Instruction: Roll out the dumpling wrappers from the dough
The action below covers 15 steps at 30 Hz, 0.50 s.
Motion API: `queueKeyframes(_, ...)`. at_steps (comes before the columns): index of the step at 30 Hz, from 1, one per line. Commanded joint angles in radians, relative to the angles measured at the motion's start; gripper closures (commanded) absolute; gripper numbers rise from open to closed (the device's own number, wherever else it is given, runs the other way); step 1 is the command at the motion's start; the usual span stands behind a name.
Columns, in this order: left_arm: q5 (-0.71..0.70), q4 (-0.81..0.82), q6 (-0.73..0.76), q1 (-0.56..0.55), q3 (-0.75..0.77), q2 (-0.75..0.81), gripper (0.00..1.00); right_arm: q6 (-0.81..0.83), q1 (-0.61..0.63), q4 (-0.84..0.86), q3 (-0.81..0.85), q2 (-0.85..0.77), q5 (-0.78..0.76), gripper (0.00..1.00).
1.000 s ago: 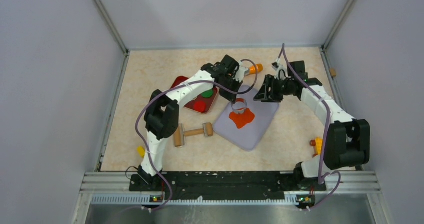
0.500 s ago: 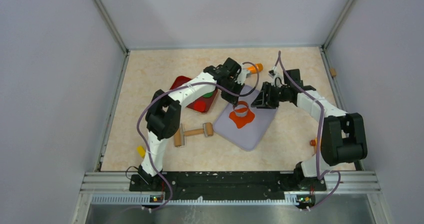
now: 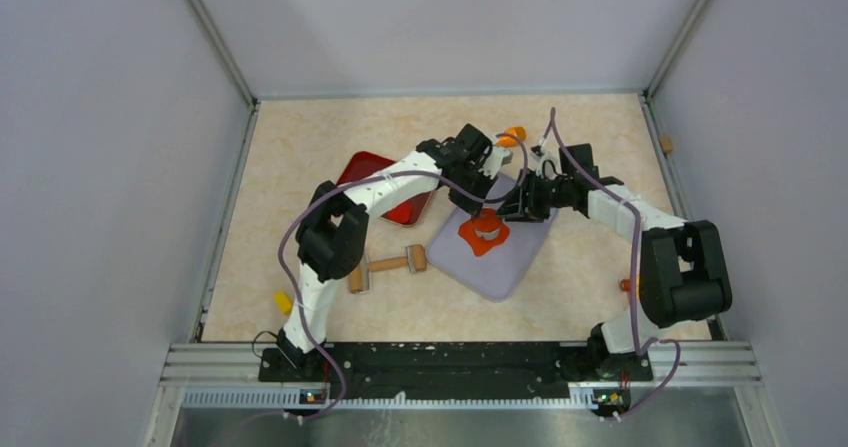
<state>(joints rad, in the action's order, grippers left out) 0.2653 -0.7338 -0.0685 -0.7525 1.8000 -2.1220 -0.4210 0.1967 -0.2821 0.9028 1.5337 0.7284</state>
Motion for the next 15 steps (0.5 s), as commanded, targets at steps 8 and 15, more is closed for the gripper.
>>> queueKeyframes(8, -0.065, 0.106, 0.047, -0.016, -0.093, -0.016, 1.00, 0.009, 0.014, 0.016, -0.027, 0.009, -0.017, 0.59)
queueKeyframes(15, -0.059, 0.122, 0.040, -0.023, -0.084, -0.027, 1.00, 0.019, 0.014, 0.010, -0.048, -0.005, -0.021, 0.60)
